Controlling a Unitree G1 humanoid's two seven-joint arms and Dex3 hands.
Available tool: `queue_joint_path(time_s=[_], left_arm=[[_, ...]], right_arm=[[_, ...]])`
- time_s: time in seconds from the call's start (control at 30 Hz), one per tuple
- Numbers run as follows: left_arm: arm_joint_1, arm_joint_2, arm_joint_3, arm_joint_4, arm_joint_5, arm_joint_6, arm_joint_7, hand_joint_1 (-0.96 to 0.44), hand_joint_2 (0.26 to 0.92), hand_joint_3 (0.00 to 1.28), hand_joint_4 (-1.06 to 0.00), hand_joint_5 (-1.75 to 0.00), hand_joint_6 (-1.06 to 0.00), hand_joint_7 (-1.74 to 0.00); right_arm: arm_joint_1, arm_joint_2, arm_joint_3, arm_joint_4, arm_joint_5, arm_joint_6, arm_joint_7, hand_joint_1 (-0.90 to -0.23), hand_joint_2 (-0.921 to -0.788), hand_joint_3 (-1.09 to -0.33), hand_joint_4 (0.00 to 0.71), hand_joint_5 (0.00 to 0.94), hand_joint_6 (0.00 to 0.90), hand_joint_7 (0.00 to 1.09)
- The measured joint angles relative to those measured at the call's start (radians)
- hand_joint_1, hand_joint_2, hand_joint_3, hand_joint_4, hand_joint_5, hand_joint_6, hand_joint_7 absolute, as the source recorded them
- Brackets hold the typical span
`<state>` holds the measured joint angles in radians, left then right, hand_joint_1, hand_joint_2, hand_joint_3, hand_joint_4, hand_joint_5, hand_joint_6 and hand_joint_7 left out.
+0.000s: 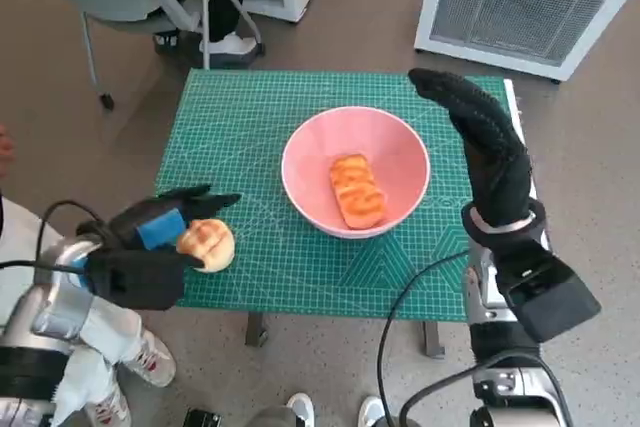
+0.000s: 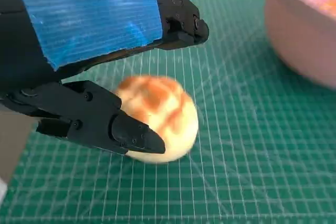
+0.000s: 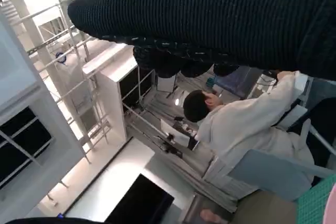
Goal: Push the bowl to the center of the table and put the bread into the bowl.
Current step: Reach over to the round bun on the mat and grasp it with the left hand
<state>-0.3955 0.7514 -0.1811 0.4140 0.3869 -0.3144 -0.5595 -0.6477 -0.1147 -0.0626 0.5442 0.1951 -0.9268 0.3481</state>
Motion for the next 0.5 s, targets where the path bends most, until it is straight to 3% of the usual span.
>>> queue_joint_path(time_s=[0.37, 0.5], left_arm=[[-0.084, -0.023, -0.072, 0.130, 0.034, -0.005, 0.001, -0.08, 0.889, 0.01, -0.30, -0.04, -0.43, -0.05], [-0.107, -0.028, -0.095, 0.158, 0.045, 0.014, -0.005, -0.09, 0.908, 0.01, -0.44, -0.06, -0.55, -0.12]], right_arm=[[-0.002, 0.000, -0.005, 0.008, -0.001, -0.002, 0.000, -0.583, -0.921, -0.802, 0.281, 0.131, -0.001, 0.75], [-0.004, 0.000, -0.008, 0.012, -0.002, -0.007, 0.000, -0.581, -0.921, -0.802, 0.279, 0.134, -0.001, 0.74]])
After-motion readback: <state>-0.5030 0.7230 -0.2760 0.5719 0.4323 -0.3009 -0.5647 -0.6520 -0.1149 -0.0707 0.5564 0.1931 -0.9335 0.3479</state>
